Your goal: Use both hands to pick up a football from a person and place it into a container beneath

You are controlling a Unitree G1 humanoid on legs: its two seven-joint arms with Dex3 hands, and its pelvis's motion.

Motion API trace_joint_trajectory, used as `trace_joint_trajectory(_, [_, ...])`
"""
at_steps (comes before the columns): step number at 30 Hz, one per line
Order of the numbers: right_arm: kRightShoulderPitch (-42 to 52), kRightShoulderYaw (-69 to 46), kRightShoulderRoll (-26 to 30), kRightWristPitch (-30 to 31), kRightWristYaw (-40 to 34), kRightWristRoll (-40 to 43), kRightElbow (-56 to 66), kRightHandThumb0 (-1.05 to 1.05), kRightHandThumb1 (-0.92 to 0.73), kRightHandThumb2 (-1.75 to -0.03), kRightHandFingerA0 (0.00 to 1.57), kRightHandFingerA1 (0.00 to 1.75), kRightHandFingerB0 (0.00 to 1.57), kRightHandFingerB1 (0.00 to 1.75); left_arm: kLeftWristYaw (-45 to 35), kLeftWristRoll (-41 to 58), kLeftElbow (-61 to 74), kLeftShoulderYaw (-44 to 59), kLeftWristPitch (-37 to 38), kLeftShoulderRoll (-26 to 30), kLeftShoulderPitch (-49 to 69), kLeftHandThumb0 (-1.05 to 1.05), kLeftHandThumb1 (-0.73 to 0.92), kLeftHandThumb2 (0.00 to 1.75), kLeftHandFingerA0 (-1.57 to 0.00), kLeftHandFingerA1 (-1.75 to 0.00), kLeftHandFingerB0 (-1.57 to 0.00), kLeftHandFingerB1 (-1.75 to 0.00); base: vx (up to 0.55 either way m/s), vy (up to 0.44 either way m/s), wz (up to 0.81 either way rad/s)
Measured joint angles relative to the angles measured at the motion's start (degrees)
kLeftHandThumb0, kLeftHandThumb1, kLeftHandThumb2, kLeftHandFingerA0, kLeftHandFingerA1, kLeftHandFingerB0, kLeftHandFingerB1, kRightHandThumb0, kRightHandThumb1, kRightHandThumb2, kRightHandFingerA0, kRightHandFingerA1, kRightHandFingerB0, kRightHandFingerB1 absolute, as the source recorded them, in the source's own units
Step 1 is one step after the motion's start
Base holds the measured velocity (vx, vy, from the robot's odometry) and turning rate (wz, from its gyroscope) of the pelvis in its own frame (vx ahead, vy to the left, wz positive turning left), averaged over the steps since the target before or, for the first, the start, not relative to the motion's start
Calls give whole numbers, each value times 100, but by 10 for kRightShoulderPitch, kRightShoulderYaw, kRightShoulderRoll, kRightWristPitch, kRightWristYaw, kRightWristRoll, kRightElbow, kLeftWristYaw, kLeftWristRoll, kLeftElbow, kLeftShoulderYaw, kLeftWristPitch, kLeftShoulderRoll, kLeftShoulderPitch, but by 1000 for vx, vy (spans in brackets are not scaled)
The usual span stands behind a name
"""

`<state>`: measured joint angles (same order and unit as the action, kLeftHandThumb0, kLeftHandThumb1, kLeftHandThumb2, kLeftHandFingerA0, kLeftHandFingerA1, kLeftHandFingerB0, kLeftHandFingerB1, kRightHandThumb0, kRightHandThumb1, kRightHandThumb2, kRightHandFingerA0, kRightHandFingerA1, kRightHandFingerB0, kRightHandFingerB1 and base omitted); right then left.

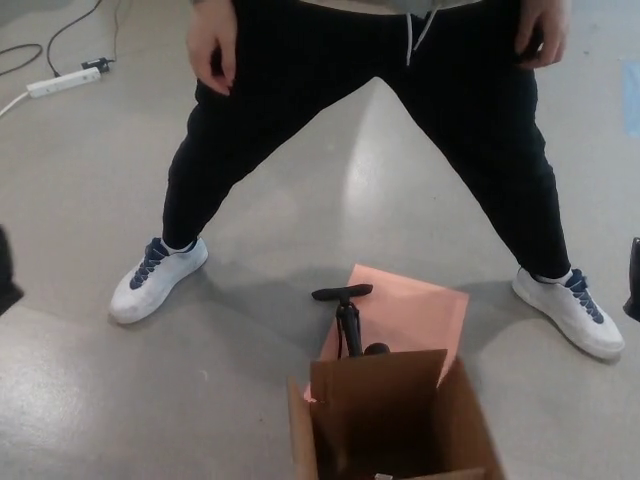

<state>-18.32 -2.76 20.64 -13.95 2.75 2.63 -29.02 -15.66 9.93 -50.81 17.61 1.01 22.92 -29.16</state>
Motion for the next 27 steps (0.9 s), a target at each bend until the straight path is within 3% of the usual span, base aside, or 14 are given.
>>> trace_joint_trajectory(2, [0,-2,0,0,6,0,0,-85,-83,-113,0,15,0,12,-11,2,-10,3,11,0,1,-85,78,109,-7,-25,-6,-16,0,0,0])
trace_joint_trajectory(8, [-4,-9,-9,-3,19,1,1,-88,-82,-111,5,18,5,13,-33,3,-35,4,42,0,0,-87,76,108,-7,-26,-7,-14,0,0,0])
trace_joint_trajectory(9, [-5,-10,-11,-4,20,1,1,-74,-75,-105,0,30,7,25,-34,4,-37,4,42,-1,0,-86,77,109,-7,-30,-7,-16,0,0,0])
trace_joint_trajectory(11, [-12,-9,-19,-4,20,0,-3,-85,-83,-112,7,20,7,17,-38,4,-45,4,47,-3,0,-86,78,109,-7,-30,-6,-15,0,0,0])
trace_joint_trajectory(14, [-40,0,-29,-5,17,-8,-50,-85,-84,-113,6,22,6,17,-38,1,-64,-3,57,-9,2,-83,83,112,-1,-24,0,-12,0,0,0])
trace_joint_trajectory(15, [-45,3,-31,-5,16,-11,-64,-85,-82,-111,7,28,7,17,-38,0,-69,-6,60,-9,3,-85,82,111,-3,-23,-2,-12,0,0,0])
trace_joint_trajectory(19, [-62,15,-44,-4,13,-19,-137,-82,-83,-110,6,28,6,17,-36,-5,-93,-17,67,-11,10,-83,78,109,-6,-28,-8,-23,0,0,0])
trace_joint_trajectory(20, [-64,18,-46,-4,13,-21,-150,-81,-84,-111,7,29,6,17,-35,-6,-98,-18,68,-11,11,-77,92,71,-16,-30,-10,-24,0,0,0])
trace_joint_trajectory(22, [-70,27,-51,-3,12,-25,-191,-83,-83,-111,8,26,7,18,-31,-10,-112,-28,71,-10,13,-75,92,70,-23,-31,-15,-27,0,0,0])
trace_joint_trajectory(23, [-73,31,-51,-2,11,-27,-208,-79,-83,-112,6,29,6,20,-28,-14,-117,-34,72,-10,14,-34,55,111,0,-47,0,-47,0,0,0])
trace_joint_trajectory(24, [-76,36,-52,-1,10,-31,-231,-82,-84,-111,7,28,7,17,-23,-20,-126,-44,74,-9,15,-70,92,67,-23,-31,-14,-27,0,0,0])
trace_joint_trajectory(25, [-81,42,-53,1,9,-34,-254,-82,-84,-111,7,28,7,17,-17,-26,-134,-54,74,-8,15,-70,92,67,-23,-31,-14,-27,0,0,0])
trace_joint_trajectory(26, [-84,46,-53,3,8,-37,-272,-81,-83,-110,7,27,6,17,-13,-30,-139,-61,75,-8,15,-34,55,110,-1,-47,0,-47,0,0,0])
trace_joint_trajectory(27, [-88,49,-53,6,6,-40,-291,-81,-83,-110,7,27,6,17,-8,-35,-146,-69,77,-6,14,-34,55,110,-1,-47,0,-47,0,0,0])
